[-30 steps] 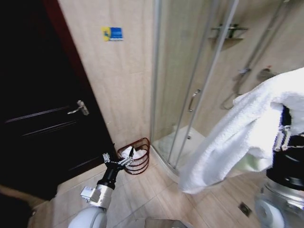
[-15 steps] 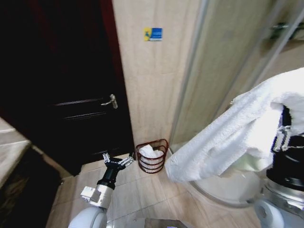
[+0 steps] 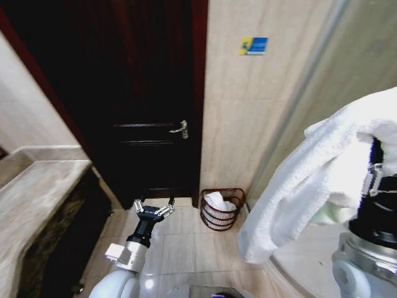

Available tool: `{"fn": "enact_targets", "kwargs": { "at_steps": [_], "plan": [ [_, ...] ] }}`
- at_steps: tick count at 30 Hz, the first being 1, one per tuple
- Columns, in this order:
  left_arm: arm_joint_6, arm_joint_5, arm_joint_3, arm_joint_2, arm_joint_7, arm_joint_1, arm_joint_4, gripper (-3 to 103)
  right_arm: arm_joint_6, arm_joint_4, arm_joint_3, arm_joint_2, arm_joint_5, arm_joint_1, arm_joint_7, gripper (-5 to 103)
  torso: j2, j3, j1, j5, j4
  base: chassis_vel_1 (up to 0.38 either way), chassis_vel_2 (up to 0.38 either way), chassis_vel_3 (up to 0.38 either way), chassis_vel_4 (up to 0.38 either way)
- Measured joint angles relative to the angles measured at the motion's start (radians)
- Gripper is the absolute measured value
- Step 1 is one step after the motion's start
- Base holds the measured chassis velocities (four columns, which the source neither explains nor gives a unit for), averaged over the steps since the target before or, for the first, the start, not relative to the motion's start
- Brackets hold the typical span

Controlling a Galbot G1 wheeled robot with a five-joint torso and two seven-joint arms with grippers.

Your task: Discard the used towel into the hamper.

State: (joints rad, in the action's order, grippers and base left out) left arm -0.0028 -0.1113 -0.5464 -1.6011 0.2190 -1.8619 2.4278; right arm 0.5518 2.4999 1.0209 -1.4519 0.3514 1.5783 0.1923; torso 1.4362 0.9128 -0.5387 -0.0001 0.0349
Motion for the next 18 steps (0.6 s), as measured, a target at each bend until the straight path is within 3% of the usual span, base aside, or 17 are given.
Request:
{"fn": "enact_targets", "kwargs": {
  "at_steps": [18],
  "plan": [
    [0.0,0.0,0.0,0.0,0.0,0.0,0.0,100,-0.002,0.0,-0.01,-0.003,0.005,-0.003,0.011,20,0.001,0.0,0.0,0.0001,-0.0001,0.023,0.026,0.023,0.024]
  ]
}}
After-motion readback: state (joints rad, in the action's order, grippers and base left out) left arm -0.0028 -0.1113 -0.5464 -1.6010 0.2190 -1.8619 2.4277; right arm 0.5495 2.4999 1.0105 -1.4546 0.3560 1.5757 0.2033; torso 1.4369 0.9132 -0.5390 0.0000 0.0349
